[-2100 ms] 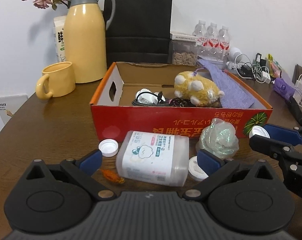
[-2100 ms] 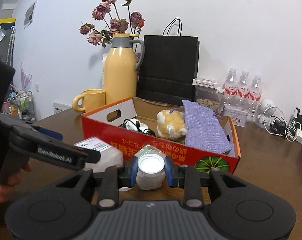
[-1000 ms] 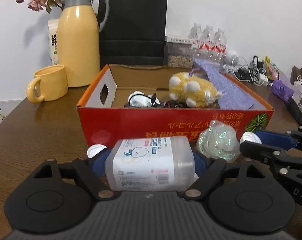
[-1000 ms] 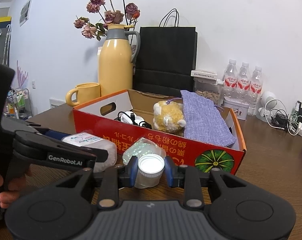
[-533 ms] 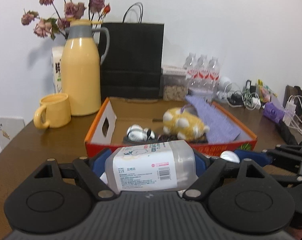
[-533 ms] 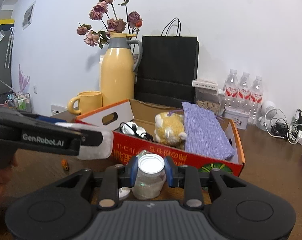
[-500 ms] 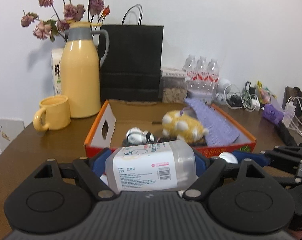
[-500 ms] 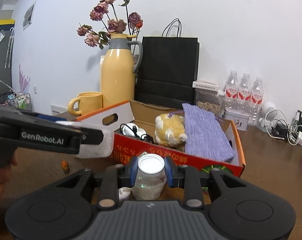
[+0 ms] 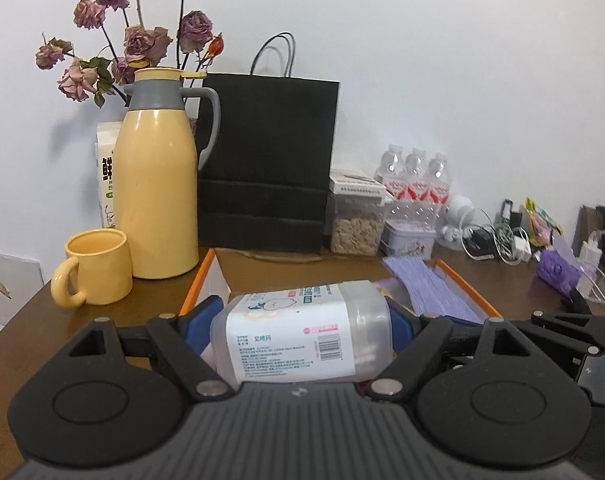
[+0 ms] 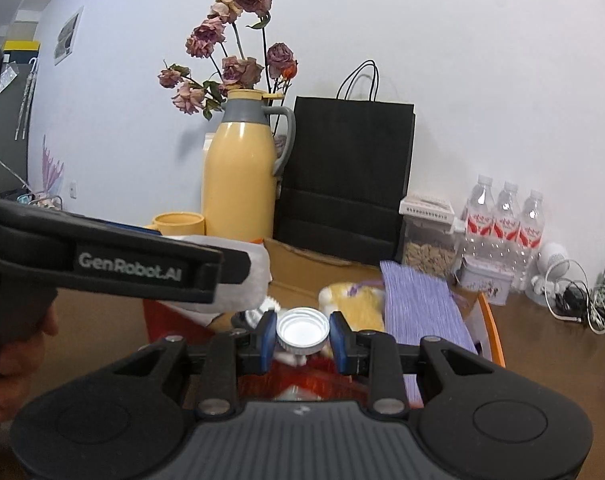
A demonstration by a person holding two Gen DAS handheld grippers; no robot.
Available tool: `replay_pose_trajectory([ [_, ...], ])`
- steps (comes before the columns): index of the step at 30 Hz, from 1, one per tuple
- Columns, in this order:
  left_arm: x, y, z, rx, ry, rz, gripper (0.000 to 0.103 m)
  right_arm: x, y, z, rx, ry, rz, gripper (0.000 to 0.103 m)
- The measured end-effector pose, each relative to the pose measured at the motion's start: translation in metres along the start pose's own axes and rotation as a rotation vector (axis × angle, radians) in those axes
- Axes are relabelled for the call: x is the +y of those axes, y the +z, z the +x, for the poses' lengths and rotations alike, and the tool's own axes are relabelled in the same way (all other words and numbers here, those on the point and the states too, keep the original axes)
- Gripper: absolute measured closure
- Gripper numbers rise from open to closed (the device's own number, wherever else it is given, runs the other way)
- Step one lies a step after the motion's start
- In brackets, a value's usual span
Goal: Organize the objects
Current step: 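Carry the white bottle and cap into the box and release both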
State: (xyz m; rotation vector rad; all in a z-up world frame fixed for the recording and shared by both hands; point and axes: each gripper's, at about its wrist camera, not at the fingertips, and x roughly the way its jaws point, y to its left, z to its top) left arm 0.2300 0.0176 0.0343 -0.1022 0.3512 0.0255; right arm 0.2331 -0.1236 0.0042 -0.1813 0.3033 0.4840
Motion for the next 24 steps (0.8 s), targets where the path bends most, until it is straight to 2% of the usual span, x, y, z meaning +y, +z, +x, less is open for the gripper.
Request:
replay_pose_trajectory([
  [12, 0.019, 0.031, 0.068, 0.011, 0.039, -0.051, 0.019, -0.017, 0.036, 0.080, 0.001, -0.022, -0.015, 0.076],
  [24, 0.030, 0.033, 0.112, 0.056, 0.049, -0.068, 0.019, -0.028, 0.042, 0.131, 0.037, -0.056, 0.007, 0.076],
])
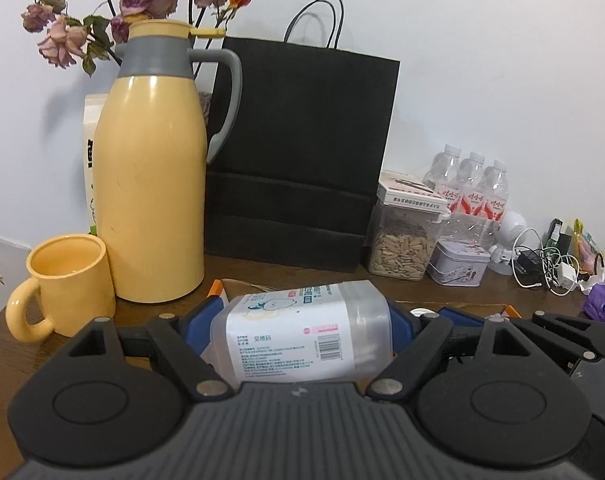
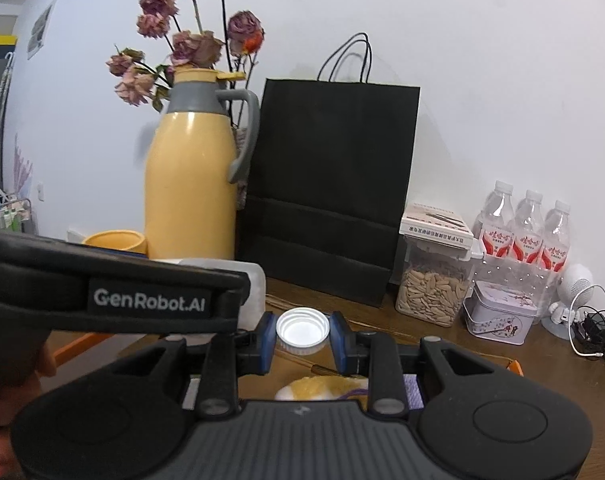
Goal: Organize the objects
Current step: 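Carry the white bottle and cap into the box and release both, then move both tools back over the table toward the remaining items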
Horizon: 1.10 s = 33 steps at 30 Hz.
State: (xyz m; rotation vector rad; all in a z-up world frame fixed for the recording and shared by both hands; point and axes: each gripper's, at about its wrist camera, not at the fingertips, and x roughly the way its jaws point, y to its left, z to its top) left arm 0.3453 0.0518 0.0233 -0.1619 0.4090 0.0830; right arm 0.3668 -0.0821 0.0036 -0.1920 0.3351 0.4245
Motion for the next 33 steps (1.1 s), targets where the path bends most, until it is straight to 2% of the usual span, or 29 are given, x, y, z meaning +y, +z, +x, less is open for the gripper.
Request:
replay_pose_trajectory([
  [9, 0.002, -0.002, 0.008, 0.014, 0.005, 0.018, 0.017, -0.005, -0.003, 0.008, 0.030, -0.020, 0.012, 0.075],
  [10, 0.002, -0.002, 0.006, 0.003, 0.001, 0.015, 0.006, -0.005, -0.004, 0.008, 0.035, -0.019, 0.017, 0.073],
  [11, 0.003, -0.001, 0.003, -0.011, -0.002, 0.009, 0.000, -0.006, -0.004, 0.008, 0.038, -0.021, 0.023, 0.061],
  [12, 0.004, 0.000, 0.000, -0.029, -0.004, 0.005, 0.000, -0.006, -0.004, 0.007, 0.039, -0.024, 0.030, 0.052],
  [13, 0.004, 0.002, -0.002, -0.034, -0.003, 0.006, 0.000, -0.006, -0.004, 0.005, 0.035, -0.026, 0.033, 0.035],
  [14, 0.004, 0.003, -0.003, -0.035, 0.000, 0.007, 0.000, -0.006, -0.004, 0.003, 0.028, -0.028, 0.031, 0.023],
  [20, 0.004, 0.004, -0.005, -0.026, 0.009, 0.016, 0.000, -0.003, -0.001, -0.004, 0.012, -0.023, 0.023, 0.003],
  [33, 0.000, 0.005, -0.036, -0.076, -0.006, 0.030, 0.000, -0.006, -0.001, -0.024, 0.005, -0.021, 0.032, 0.000],
])
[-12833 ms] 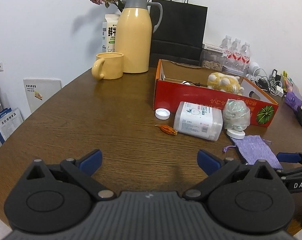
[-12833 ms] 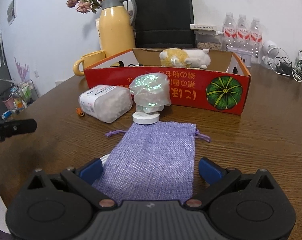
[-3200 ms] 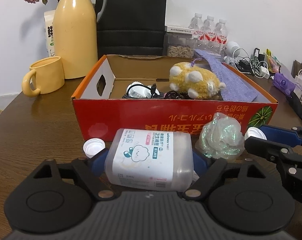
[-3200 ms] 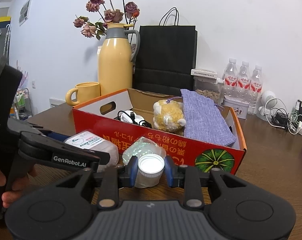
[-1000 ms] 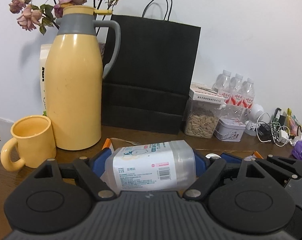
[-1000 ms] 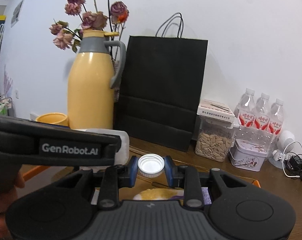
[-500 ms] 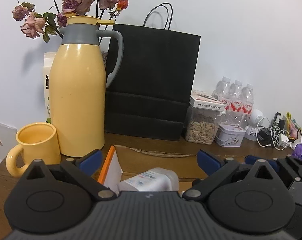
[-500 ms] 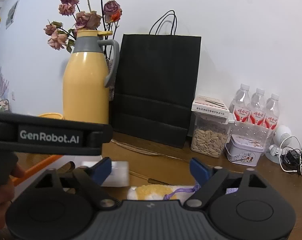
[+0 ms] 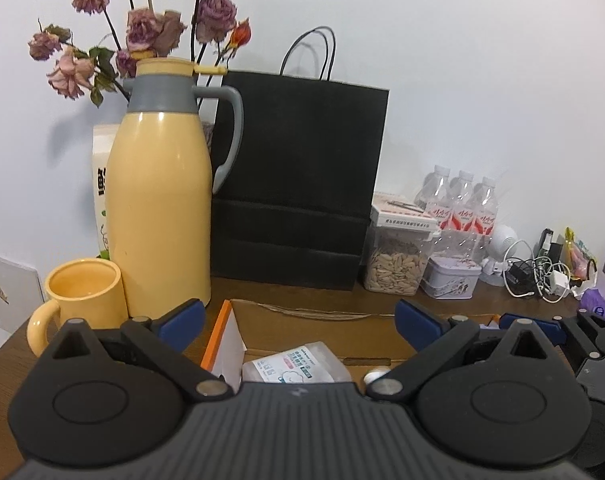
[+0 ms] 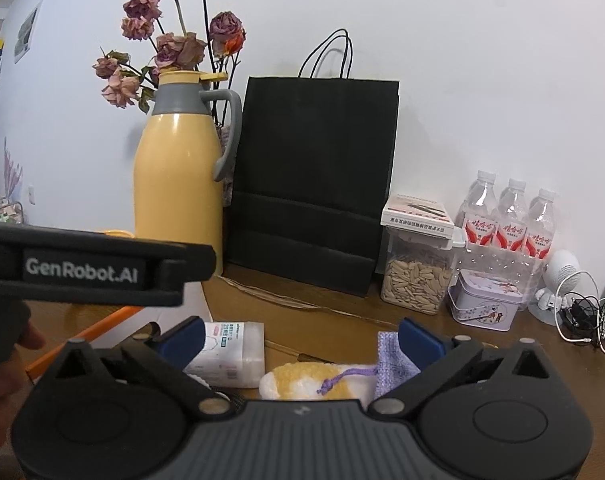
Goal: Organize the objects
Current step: 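Move both tools back over the table toward the remaining items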
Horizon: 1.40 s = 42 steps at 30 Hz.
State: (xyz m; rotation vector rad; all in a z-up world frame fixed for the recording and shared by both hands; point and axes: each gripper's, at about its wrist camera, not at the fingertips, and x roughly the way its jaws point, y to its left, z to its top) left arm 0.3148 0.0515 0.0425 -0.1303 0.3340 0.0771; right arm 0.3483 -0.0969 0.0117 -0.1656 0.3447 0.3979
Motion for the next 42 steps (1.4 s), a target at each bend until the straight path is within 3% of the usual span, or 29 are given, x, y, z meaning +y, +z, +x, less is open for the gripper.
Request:
replay_pose_trajectory([
  [21, 0.005, -0.008, -0.099, -0.039, 0.008, 0.002, 0.000, 0.015, -0.004, -0.100, -0.052, -0.013, -0.024, 0.000],
  [42, 0.017, -0.053, -0.178, 0.033, 0.036, 0.018, 0.000, 0.028, -0.056, -0.180, 0.020, 0.002, -0.005, 0.000],
])
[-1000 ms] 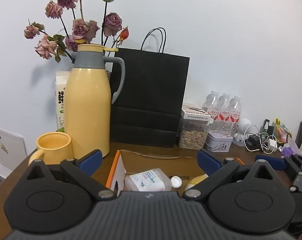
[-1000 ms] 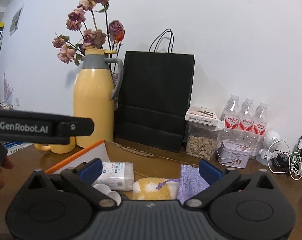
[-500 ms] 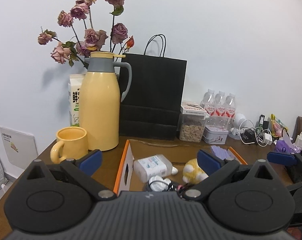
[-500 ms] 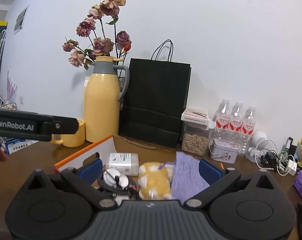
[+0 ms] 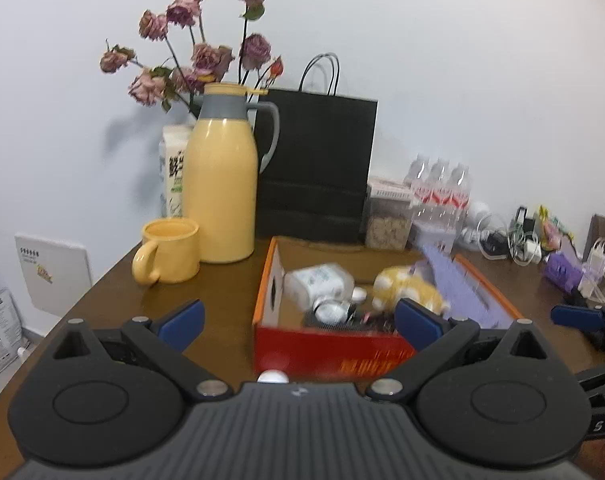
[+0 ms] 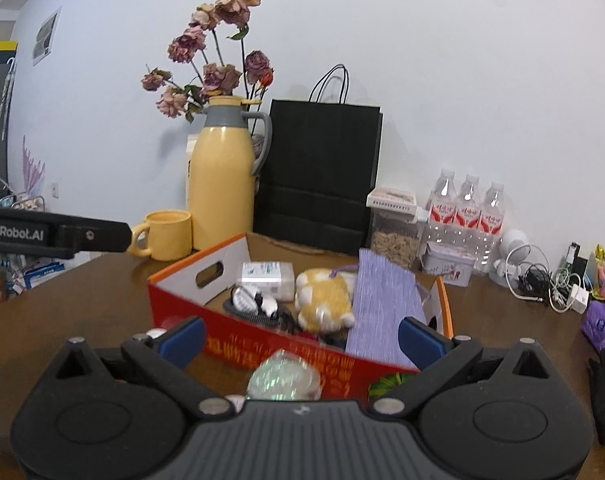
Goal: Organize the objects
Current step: 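Move both tools back over the table toward the remaining items, then grasp the clear iridescent plastic bag with the right tool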
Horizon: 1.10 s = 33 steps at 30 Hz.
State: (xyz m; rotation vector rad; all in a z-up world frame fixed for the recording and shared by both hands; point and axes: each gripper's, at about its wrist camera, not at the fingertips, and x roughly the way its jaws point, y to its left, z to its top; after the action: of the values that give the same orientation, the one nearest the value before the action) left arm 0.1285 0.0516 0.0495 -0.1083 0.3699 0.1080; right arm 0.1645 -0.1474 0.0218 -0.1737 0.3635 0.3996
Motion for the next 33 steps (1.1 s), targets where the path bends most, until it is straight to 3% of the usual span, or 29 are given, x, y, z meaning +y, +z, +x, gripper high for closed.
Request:
replay_pose_trajectory([
  [7, 0.011, -0.029, -0.004, 0.049, -0.030, 0.011, 0.000, -0.001, -0.027, -0.002, 0.057, 0.009, 0.007, 0.000],
  [18, 0.029, -0.057, -0.002, 0.098, 0.023, -0.036, 0.000, 0.000, -0.054, 0.017, 0.133, 0.015, 0.020, 0.000],
  [25, 0.038, -0.057, 0.010, 0.106, 0.085, -0.056, 0.000, -0.001, -0.051, 0.044, 0.137, 0.004, 0.005, 0.000],
  [30, 0.041, -0.060, 0.017, 0.125, 0.085, -0.071, 0.000, 0.000, -0.040, 0.065, 0.125, 0.030, 0.000, 0.001],
  [33, 0.041, -0.062, 0.020, 0.134, 0.079, -0.074, 0.000, 0.001, -0.036, 0.080, 0.137, 0.036, 0.000, 0.007],
])
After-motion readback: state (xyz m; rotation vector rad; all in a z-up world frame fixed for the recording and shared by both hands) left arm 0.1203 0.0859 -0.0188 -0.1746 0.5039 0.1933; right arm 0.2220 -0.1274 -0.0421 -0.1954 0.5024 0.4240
